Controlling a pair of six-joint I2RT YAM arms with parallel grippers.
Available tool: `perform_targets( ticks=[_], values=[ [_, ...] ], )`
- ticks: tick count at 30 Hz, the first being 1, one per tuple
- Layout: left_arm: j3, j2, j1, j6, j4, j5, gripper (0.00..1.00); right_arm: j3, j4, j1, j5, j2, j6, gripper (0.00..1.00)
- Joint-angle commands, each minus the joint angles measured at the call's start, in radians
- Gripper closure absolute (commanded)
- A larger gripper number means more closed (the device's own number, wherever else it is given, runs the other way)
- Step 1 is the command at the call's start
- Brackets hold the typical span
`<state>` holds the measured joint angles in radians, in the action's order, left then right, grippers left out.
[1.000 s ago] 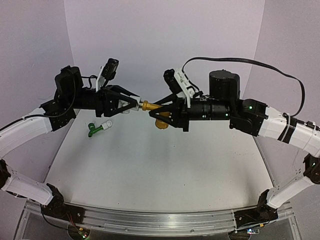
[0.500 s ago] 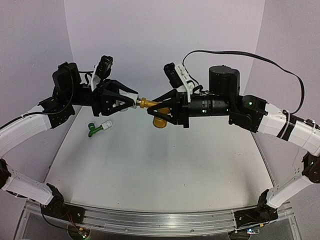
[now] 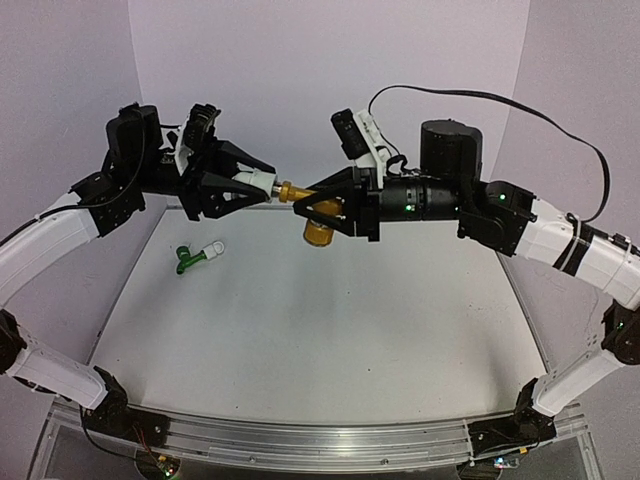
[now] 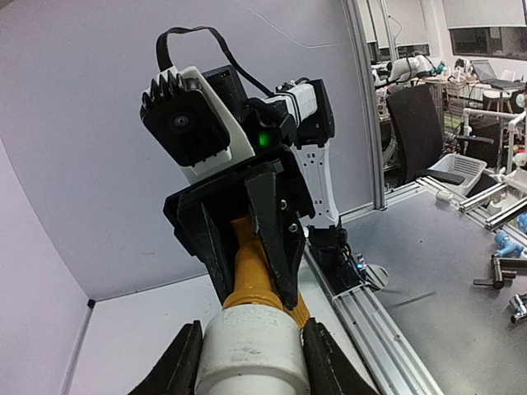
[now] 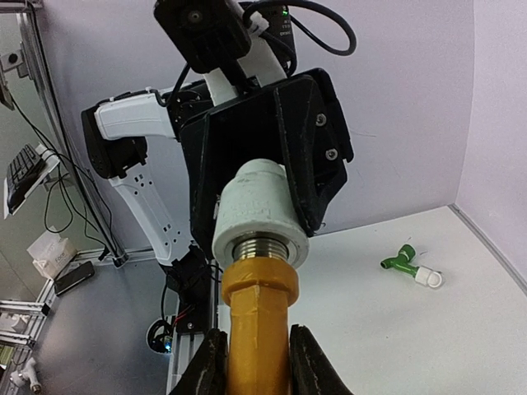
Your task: Install the water faucets
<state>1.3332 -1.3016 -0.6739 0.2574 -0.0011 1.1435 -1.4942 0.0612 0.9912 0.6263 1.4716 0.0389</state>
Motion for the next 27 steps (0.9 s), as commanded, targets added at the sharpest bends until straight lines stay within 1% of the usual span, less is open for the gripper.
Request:
perform_targets(
  ticks=[1,6,14,18,24,27],
  values=[
    [0.053,-0.101,-0.08,0.226,-0.134,-0.043,1.0,-0.081,-0.223,0.045,0.036,0.087,0.068,1.0],
    [0.068,-0.103,-0.085,0.363,-0.148,-0.052,1.0,-0.108,-0.224,0.035,0.042,0.096,0.112,1.0],
    [0.08,-0.096,-0.089,0.627,-0.18,-0.035,1.0,-0.178,-0.224,0.017,0.087,0.136,0.188,1.0],
    [0.103,-0.099,-0.093,0.787,-0.225,-0.044,1.0,-0.208,-0.224,0.004,0.113,0.163,0.238,1.0],
    [0.102,-0.083,-0.104,1.061,-0.29,-0.125,1.0,-0.267,-0.225,-0.018,0.145,0.206,0.349,1.0],
    [0.079,-0.065,-0.107,1.244,-0.304,-0.205,1.0,-0.306,-0.226,-0.038,0.164,0.235,0.424,1.0]
  ],
)
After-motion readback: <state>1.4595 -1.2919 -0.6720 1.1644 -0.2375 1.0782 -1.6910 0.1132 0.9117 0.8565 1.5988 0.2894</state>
